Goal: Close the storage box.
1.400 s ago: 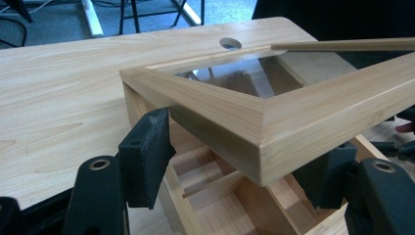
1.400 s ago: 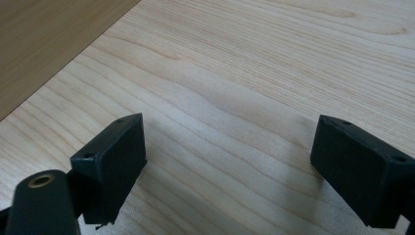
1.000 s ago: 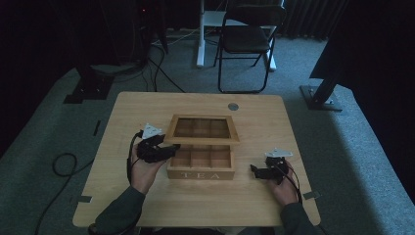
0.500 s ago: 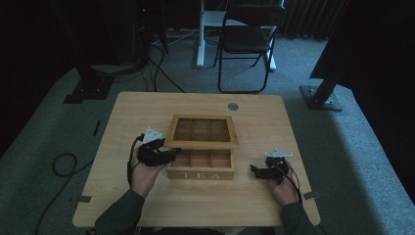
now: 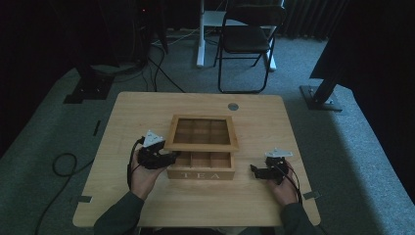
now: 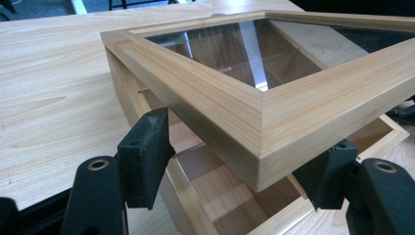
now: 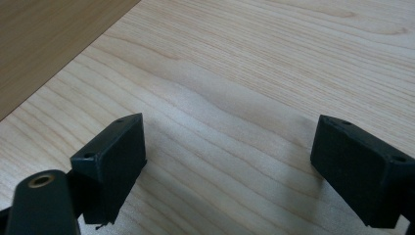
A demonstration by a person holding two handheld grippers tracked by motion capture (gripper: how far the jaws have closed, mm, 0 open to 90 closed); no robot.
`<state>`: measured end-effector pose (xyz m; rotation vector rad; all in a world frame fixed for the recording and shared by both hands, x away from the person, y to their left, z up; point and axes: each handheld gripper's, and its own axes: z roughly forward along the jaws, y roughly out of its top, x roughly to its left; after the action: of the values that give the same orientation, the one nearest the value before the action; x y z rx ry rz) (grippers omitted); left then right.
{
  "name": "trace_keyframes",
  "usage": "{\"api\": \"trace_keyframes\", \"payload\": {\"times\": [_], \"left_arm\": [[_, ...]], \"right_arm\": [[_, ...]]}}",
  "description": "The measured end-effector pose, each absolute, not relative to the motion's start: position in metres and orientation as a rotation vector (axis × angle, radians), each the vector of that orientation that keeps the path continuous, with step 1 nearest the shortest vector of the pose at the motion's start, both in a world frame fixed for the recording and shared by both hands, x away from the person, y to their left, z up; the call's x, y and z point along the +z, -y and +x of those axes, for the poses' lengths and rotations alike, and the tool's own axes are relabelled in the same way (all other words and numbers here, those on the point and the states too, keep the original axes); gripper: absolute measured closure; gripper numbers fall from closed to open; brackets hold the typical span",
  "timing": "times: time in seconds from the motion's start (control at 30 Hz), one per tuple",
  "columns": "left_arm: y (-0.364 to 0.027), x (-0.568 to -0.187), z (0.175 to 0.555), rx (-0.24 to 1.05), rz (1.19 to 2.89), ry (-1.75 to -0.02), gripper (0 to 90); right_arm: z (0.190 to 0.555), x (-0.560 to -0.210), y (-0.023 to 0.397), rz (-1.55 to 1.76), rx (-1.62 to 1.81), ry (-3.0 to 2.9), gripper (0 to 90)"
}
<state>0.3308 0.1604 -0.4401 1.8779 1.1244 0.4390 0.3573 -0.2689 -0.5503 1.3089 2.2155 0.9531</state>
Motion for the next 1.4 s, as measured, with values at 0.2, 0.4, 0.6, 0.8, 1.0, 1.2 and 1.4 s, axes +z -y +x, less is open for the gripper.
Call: {"api": "trace_keyframes", "payload": {"times": [0.2,0.4,0.6,0.8,1.0,1.2,1.4], "left_arm": [[-0.161,-0.446,0.328,0.440,1.889,-1.125,35.2],[-0.161,-0.449,0.324,0.435,1.890,-1.134,35.2],[-0.162,-0.452,0.321,0.440,1.899,-1.137,35.2],[-0.161,-0.457,0.320,0.443,1.902,-1.138,34.9],[-0.160,-0.461,0.319,0.441,1.909,-1.140,34.9],[-0.160,-0.463,0.319,0.441,1.910,-1.145,35.0],[-0.160,-0.463,0.318,0.442,1.914,-1.148,35.1]], "right_arm": [[0.357,-0.550,0.269,1.309,0.952,-2.214,12.8],[0.357,-0.550,0.269,1.307,0.951,-2.215,12.8],[0.356,-0.550,0.269,1.306,0.952,-2.215,12.8],[0.356,-0.550,0.269,1.306,0.951,-2.215,12.8],[0.356,-0.550,0.269,1.307,0.951,-2.215,12.8],[0.356,-0.550,0.269,1.305,0.952,-2.216,12.8],[0.356,-0.550,0.269,1.306,0.952,-2.216,12.8]]}}
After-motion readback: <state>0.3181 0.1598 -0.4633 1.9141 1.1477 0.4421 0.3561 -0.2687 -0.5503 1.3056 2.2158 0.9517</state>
